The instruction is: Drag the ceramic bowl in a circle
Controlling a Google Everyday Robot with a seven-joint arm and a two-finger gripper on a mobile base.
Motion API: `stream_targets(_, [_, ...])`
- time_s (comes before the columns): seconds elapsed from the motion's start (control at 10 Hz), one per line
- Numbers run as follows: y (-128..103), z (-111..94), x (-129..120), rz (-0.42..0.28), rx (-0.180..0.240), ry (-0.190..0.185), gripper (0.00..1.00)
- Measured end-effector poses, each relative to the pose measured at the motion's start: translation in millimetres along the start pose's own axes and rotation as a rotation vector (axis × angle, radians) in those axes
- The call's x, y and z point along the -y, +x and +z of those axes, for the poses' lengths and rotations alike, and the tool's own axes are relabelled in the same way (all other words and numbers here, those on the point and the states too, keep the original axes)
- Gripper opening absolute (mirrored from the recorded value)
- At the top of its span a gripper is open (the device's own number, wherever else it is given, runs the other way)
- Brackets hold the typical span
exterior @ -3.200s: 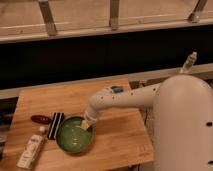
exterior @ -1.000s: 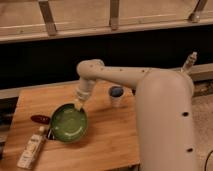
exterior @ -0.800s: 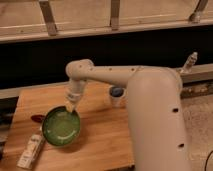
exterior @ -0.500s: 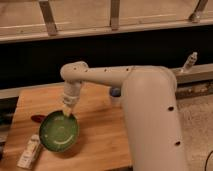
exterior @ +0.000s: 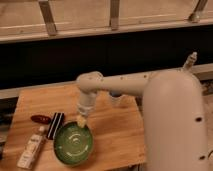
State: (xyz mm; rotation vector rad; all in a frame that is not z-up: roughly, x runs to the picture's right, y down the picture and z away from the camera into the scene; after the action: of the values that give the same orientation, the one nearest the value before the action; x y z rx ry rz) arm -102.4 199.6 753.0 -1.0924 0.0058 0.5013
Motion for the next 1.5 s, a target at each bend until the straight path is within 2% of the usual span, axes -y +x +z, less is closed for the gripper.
stream_targets(0.1, [20.2,2.9,4.7,0.027,-0.006,-0.009,0.00])
stream_targets(0.3, [76.0,9.4,27.3,0.103,-0.020,-0.028,0.00])
stream_targets(0.6, [113.0,9.6,52.1,0.132,-0.029,-0.036,0.00])
stream_targets(0.7, [115.9,9.5,61.8,0.137,-0.031,-0.038,0.00])
stream_targets(0.9, [107.2,7.9,78.3,0.135,-0.030,-0.036,0.00])
stream_targets(1.1, [78.7,5.2,94.5,0.119,-0.024,-0.034,0.00])
stream_targets(1.4, [0.3,0.5,103.2,0.051,0.004,-0.040,0.00])
stream_targets(1.5, [-17.9,0.5,101.3,0.028,0.008,-0.044,0.00])
